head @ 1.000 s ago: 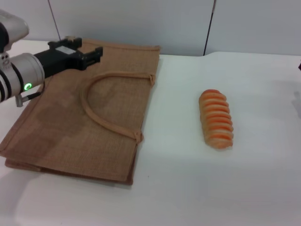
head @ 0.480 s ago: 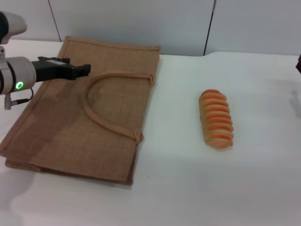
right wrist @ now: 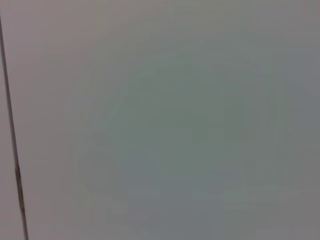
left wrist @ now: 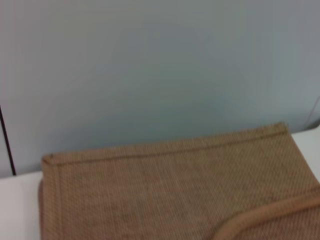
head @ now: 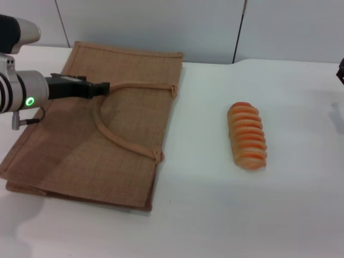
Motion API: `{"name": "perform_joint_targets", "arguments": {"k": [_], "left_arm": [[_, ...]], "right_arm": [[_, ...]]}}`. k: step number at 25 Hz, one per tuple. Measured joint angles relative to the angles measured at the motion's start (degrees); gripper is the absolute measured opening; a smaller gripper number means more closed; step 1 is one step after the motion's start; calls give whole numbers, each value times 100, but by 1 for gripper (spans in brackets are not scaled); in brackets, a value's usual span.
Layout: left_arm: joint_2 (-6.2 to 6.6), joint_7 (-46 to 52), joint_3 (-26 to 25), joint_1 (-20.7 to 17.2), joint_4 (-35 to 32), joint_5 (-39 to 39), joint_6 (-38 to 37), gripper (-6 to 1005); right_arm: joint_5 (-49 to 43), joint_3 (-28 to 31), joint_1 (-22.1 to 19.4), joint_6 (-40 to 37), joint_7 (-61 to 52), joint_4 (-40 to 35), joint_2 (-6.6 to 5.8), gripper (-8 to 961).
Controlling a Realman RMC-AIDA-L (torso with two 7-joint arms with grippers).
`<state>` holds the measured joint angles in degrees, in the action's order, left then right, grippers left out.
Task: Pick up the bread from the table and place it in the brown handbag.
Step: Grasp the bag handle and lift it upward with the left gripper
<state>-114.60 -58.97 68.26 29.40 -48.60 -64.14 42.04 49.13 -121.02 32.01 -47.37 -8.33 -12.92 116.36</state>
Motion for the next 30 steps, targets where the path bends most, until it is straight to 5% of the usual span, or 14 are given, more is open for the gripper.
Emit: {"name": "perform_joint_targets", "arguments": {"k": [30], "left_arm": [[-2,218,-154,200,557,249,-11,706]], "right_arm": [[0,0,112,166,-11,0,0,820]]}}
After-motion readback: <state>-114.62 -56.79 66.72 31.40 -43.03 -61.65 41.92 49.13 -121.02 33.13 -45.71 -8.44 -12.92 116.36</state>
